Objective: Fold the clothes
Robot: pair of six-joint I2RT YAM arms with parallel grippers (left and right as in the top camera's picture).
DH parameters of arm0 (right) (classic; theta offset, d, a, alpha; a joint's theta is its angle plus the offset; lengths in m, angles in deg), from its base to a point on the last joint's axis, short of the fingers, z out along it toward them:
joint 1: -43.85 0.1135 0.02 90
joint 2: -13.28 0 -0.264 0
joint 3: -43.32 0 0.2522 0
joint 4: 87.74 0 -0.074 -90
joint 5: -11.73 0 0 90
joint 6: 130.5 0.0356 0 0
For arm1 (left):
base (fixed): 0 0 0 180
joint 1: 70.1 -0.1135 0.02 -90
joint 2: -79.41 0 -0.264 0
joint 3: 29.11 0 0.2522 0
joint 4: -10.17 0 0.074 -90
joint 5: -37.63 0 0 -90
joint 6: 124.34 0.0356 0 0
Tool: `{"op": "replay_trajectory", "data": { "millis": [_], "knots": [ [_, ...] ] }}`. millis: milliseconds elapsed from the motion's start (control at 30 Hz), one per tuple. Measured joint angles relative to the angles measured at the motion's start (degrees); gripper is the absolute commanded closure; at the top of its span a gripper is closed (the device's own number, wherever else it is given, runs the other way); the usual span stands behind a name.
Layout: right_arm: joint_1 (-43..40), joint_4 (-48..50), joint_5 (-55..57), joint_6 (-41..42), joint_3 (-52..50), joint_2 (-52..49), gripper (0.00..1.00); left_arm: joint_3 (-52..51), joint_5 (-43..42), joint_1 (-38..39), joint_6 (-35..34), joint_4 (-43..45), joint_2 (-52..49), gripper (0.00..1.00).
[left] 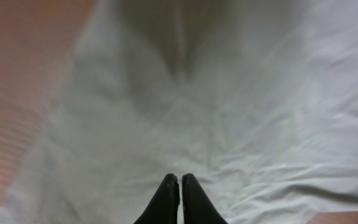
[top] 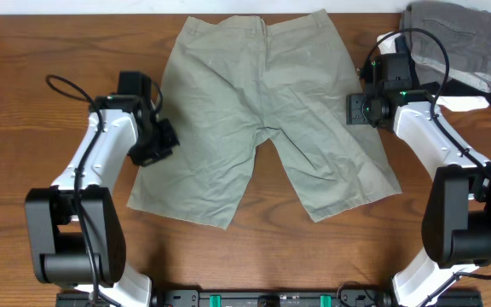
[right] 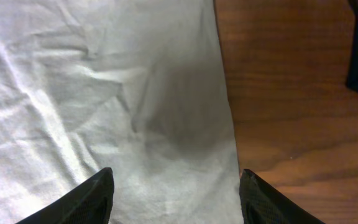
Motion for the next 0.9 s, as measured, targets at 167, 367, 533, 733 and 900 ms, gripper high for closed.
{"op": "replay_trajectory", "data": {
  "millis": [167, 367, 533, 733, 900],
  "knots": [
    [0.0, 0.5, -1.38, -0.02, 0.0, 0.0, 0.37, -6.38, -1.25, 0.52, 0.04, 6.08, -0.02, 0.94],
    [0.0, 0.59, -2.08, -0.02, 0.0, 0.0, 0.38, -12.85, -1.38, 0.57, -0.02, 14.86, -0.09, 0.94],
    [0.0, 0.61, -2.19, -0.04, 0.0, 0.0, 0.42, -15.93, 0.59, 0.57, -2.25, 23.04, 0.81, 0.94],
    [0.0, 0.59, -2.16, -0.02, 0.0, 0.0, 0.42, -18.53, 1.31, 0.61, -3.89, 26.99, 2.01, 0.94],
    [0.0, 0.59, -2.19, -0.02, 0.0, 0.0, 0.42, -18.34, 0.17, -0.85, -4.52, 29.07, 0.55, 0.94]
  ]
}}
